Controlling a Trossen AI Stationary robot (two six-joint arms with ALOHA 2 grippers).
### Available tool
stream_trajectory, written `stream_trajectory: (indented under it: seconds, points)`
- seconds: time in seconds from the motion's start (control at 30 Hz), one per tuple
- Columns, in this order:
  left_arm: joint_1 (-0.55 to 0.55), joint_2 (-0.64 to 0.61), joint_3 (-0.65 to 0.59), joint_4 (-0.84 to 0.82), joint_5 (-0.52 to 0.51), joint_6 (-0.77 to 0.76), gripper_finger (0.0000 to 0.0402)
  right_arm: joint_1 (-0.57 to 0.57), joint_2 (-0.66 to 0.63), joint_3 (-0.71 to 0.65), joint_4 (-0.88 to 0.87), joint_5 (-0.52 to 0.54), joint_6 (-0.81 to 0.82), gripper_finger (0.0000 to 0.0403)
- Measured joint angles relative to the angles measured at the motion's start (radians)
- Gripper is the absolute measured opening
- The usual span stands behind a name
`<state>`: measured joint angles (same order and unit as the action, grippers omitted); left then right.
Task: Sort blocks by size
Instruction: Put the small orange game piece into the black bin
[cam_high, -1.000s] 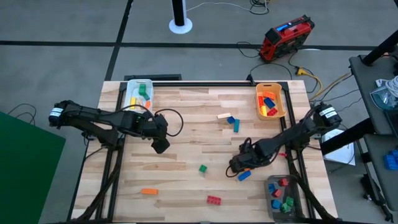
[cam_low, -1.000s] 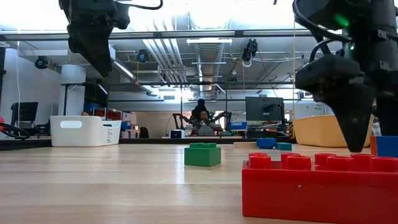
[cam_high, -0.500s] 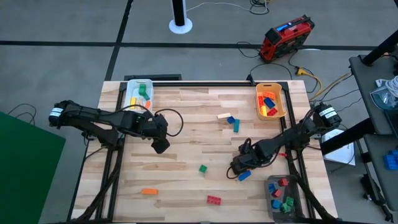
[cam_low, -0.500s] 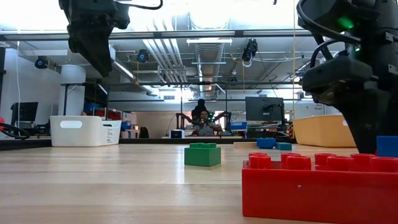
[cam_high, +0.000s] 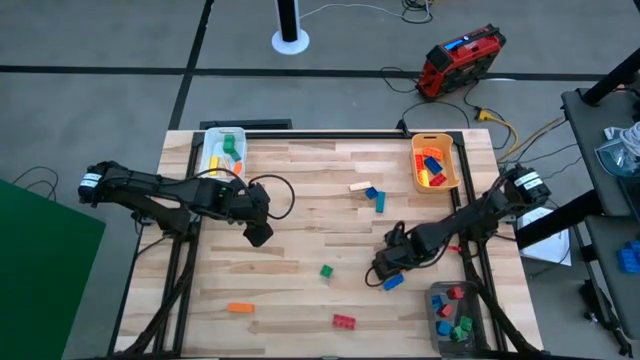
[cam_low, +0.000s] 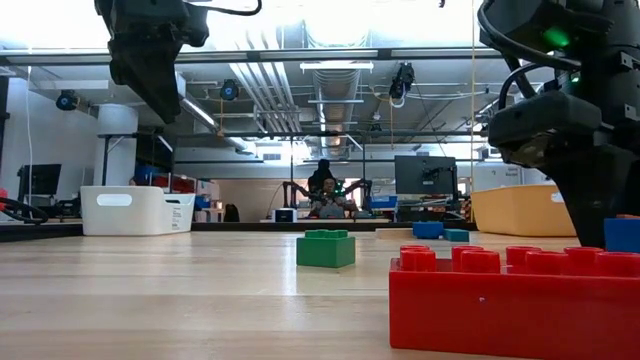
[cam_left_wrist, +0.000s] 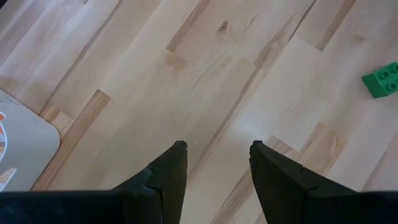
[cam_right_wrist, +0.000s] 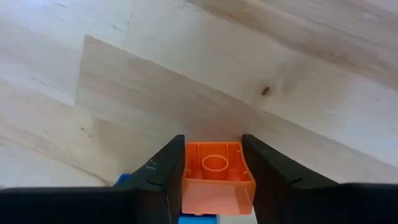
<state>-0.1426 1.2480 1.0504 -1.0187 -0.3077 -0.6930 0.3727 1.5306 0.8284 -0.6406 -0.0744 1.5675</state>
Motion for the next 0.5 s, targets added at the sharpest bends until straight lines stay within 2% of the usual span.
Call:
stream_trajectory:
  seconds: [0.13,0.33,0.5]
  points:
    - [0.000,0.000,0.000,0.000,0.000,0.000,0.0152,0.000,-0.050,0.012,-0.092,0.003,-0.001,0.0136]
    - [0.000,0.000,0.000,0.000,0.000,0.001,0.0152,0.024,-0.191,0.058,-0.224,0.002,-0.035,0.0129]
    - [0.000,0.000,0.000,0.000,0.000,0.002,0.0152,0.115,-0.298,0.083,-0.278,-0.004,0.083,0.0131]
